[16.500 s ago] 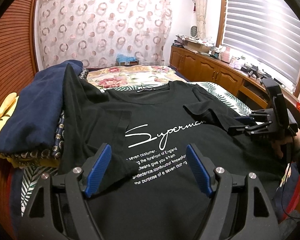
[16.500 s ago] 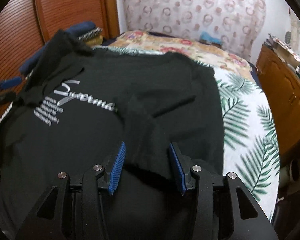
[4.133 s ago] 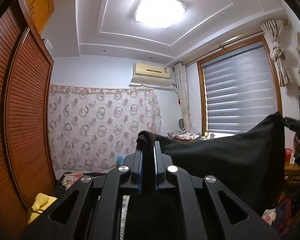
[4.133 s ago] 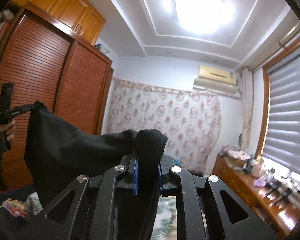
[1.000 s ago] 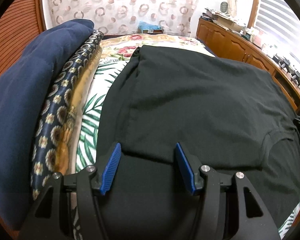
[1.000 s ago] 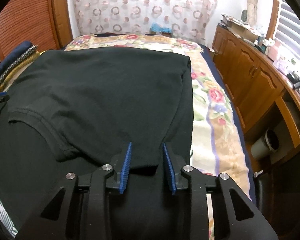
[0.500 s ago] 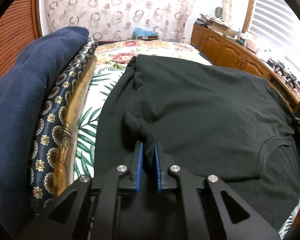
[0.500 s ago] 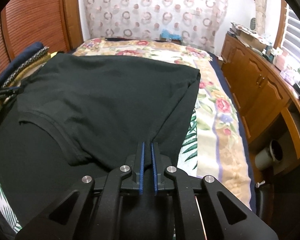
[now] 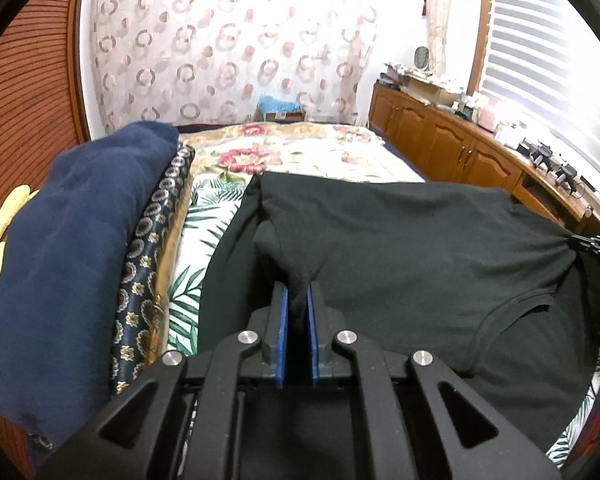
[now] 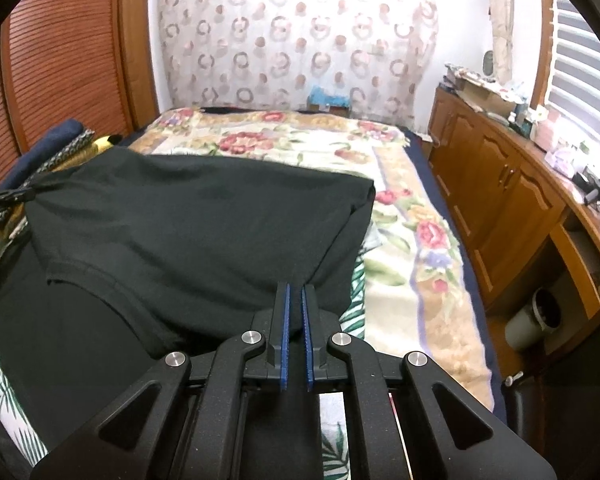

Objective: Fold small clothes

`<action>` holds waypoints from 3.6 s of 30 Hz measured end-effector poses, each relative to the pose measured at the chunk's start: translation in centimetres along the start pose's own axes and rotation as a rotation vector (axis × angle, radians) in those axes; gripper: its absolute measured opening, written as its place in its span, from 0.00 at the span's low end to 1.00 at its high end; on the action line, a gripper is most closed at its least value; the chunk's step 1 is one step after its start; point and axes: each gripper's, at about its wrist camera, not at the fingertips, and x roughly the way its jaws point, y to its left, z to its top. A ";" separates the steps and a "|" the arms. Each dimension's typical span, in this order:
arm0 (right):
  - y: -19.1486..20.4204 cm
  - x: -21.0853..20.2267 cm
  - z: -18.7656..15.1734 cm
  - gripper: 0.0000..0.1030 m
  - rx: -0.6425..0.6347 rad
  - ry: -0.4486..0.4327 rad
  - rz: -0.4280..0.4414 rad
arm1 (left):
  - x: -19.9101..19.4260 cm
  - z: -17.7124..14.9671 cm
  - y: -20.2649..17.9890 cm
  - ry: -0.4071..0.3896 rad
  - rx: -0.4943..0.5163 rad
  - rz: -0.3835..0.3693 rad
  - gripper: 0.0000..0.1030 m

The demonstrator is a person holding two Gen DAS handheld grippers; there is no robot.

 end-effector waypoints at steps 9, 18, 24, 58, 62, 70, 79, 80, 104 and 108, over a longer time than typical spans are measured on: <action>0.0 -1.5 1.2 0.03 0.011 -0.066 -0.035 | -2.1 0.7 -0.4 -0.059 -0.005 -0.018 0.06; -0.2 -1.1 1.0 0.03 0.022 -0.035 -0.021 | -1.5 0.5 -0.6 -0.037 0.021 -0.017 0.06; 1.1 -0.9 2.5 0.03 -0.005 -0.064 -0.015 | -0.9 0.5 -1.0 -0.027 0.019 -0.017 0.06; -0.3 -4.1 -10.5 0.41 0.104 0.161 -0.084 | 1.2 -1.8 -1.6 0.046 0.019 -0.045 0.06; -0.8 -4.8 -11.2 0.23 0.142 0.154 -0.094 | 1.3 -1.9 -1.9 0.046 0.026 -0.054 0.06; 0.4 -6.9 -11.7 0.00 0.090 0.173 -0.096 | 0.6 -1.9 -0.9 0.028 0.017 -0.068 0.06; 0.7 -10.2 -12.1 0.00 0.093 0.192 -0.131 | 0.1 -1.8 0.0 0.010 0.002 -0.077 0.06; 1.0 -10.2 -11.8 0.00 0.099 0.181 -0.125 | 0.1 -1.8 0.1 0.011 0.003 -0.077 0.06; -0.4 2.8 -2.9 0.45 0.259 0.139 -0.026 | 1.4 -1.8 0.4 0.056 0.012 -0.045 0.06; -0.3 3.5 -2.6 0.10 0.227 0.135 0.007 | 0.7 -1.4 -0.2 0.030 0.039 -0.036 0.05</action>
